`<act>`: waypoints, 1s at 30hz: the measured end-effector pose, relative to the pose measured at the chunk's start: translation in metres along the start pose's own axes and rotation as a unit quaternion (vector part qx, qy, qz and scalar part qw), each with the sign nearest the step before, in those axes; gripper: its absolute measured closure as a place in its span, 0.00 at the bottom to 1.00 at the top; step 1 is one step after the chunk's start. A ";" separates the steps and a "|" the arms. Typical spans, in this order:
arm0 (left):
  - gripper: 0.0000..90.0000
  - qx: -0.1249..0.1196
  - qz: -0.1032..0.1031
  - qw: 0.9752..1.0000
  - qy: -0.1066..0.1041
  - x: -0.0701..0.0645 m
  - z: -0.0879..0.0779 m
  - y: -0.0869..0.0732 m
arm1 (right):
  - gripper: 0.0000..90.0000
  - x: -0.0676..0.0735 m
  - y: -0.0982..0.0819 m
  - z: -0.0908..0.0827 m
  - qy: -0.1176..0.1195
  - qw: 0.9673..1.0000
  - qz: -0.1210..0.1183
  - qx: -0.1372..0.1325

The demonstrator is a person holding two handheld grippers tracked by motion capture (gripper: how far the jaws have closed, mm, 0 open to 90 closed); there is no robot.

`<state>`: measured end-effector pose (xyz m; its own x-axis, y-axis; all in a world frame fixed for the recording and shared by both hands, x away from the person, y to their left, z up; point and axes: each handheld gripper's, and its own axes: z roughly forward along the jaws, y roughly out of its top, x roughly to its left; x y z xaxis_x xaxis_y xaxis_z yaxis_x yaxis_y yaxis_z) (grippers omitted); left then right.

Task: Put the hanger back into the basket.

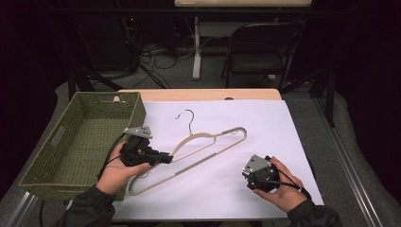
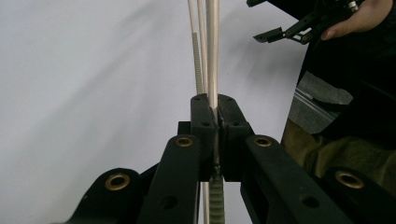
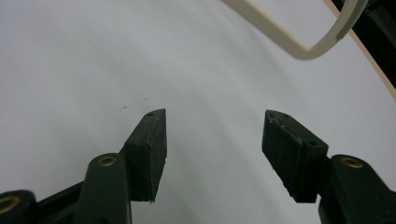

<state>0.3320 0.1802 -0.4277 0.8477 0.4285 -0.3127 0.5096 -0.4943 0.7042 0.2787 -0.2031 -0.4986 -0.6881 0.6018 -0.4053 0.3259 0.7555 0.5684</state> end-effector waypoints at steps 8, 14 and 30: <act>0.97 -0.018 -0.001 1.000 0.023 0.004 -0.039 0.001 | 0.45 0.000 -0.001 0.001 -0.005 1.000 0.002 0.003; 0.97 -0.037 -0.023 0.999 0.032 0.020 -0.071 -0.008 | 0.45 0.000 -0.001 0.003 -0.007 1.000 0.001 0.006; 0.97 -0.062 -0.057 0.995 0.061 0.047 -0.128 -0.026 | 0.45 0.000 -0.003 0.010 -0.012 1.000 0.007 0.010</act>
<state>0.3403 0.3098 -0.3791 0.7569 0.5690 -0.3215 0.5737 -0.3430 0.7438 0.2843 -0.2034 -0.5073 -0.6674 0.6180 -0.4155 0.3484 0.7522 0.5593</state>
